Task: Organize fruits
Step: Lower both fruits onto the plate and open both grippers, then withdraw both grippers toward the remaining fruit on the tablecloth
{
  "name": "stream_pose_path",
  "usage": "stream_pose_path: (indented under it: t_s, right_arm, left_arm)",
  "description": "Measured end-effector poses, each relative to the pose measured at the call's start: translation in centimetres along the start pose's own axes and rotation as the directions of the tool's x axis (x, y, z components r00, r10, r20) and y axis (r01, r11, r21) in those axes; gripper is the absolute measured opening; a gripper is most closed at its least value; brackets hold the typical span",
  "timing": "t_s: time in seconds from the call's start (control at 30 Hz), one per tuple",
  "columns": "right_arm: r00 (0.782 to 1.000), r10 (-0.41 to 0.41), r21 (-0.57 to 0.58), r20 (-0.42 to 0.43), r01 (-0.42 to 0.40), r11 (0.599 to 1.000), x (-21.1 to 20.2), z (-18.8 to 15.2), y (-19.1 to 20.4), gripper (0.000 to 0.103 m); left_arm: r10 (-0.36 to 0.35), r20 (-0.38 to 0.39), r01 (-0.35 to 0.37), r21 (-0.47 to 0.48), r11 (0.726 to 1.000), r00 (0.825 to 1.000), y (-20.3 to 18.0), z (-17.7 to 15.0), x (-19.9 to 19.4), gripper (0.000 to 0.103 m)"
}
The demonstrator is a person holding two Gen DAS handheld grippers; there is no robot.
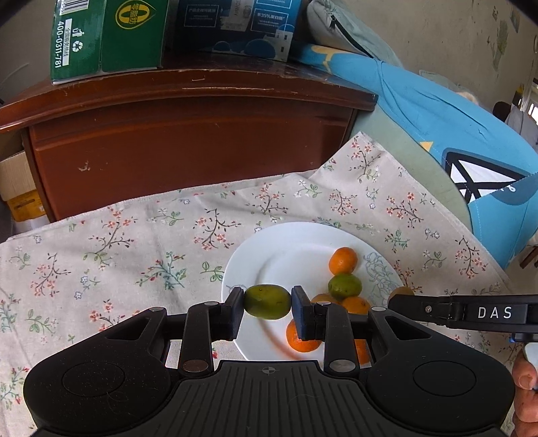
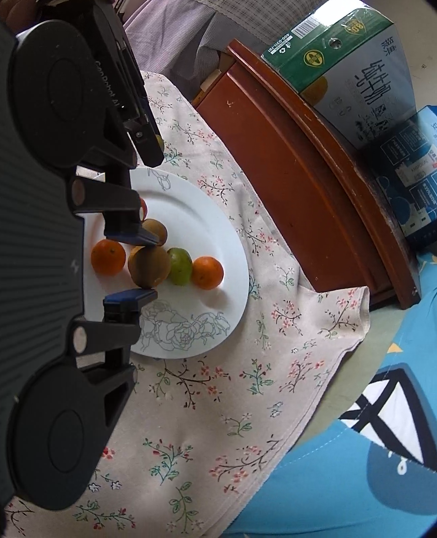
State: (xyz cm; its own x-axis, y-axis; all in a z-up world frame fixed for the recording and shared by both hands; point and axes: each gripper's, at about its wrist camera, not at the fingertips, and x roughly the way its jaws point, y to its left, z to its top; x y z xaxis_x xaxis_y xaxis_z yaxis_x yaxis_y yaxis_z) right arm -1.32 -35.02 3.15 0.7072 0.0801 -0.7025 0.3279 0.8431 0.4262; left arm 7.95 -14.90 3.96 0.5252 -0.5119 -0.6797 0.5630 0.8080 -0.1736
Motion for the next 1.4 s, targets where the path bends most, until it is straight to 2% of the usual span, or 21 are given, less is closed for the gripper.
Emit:
stream_pose_path:
  t_s: [0.23,0.47,0.5,0.6,0.63,0.73,0.83,0.9,0.97,1.07,1.2,1.4]
  right_arm:
    - [0.999,-0.028,0.038,-0.022,0.029,0.999,1.6,0.3,-0.9,0.028]
    - [0.999,-0.033,0.058,-0.006,0.034,0.998,2.4,0.6,-1.2,0.031]
    - [0.999,-0.033,0.054,0.001,0.033,0.998,2.3,0.7,-1.2,0.032]
    - [0.999,-0.034,0.035,0.025,0.034,0.999,2.0,0.8,-0.8,0.035]
    - [0.999,-0.031,0.03,0.035,0.03,0.999,1.9,0.9,-0.6,0.038]
    - [0.998,-0.021,0.014,0.057,0.021,1.0,1.4,1.0,-0.2,0.05]
    - [0.998,-0.01,-0.015,0.068,0.011,1.0,0.9,1.0,0.4,0.052]
    - [0.998,-0.013,-0.039,0.062,0.016,0.999,0.8,0.8,1.0,0.059]
    - [0.999,-0.009,-0.058,0.053,0.012,0.998,0.6,0.4,1.4,0.06]
    - [0.999,0.013,-0.071,0.042,-0.01,0.997,0.3,-0.2,1.9,0.062]
    - [0.997,0.05,-0.101,0.051,-0.045,0.994,-0.3,-1.0,2.4,0.07]
    - [0.997,0.074,-0.154,0.021,-0.07,0.986,-1.0,-2.5,3.8,0.07]
  left_arm:
    - [-0.002,-0.032,0.002,-0.003,1.0,0.999,0.0,0.2,2.2,0.028]
    - [-0.014,-0.017,0.014,0.0,1.0,1.0,-0.7,0.7,2.6,0.03]
    - [-0.008,-0.011,0.008,0.003,1.0,1.0,-0.9,0.8,2.4,0.034]
    - [0.028,0.025,-0.028,0.01,1.0,0.999,-1.3,1.1,1.3,0.067]
    - [0.04,0.039,-0.041,0.013,0.999,0.998,-1.4,1.3,0.8,0.073]
    - [0.073,0.055,-0.074,0.02,0.997,0.996,-1.6,1.7,-0.4,0.083]
    - [0.108,0.056,-0.109,0.023,0.994,0.993,-1.5,1.8,-1.5,0.086]
    - [0.134,0.049,-0.136,0.038,0.99,0.99,-1.3,1.6,-2.2,0.089]
    - [0.152,0.039,-0.154,0.042,0.987,0.988,-1.0,1.5,-2.8,0.09]
    - [0.158,0.029,-0.159,0.022,0.987,0.987,0.0,1.2,-4.1,0.091]
    - [0.147,0.017,-0.147,0.001,0.989,0.989,1.6,0.7,-6.2,0.093]
    - [0.177,0.008,-0.176,-0.045,0.983,0.984,3.8,-0.7,-9.2,0.093]
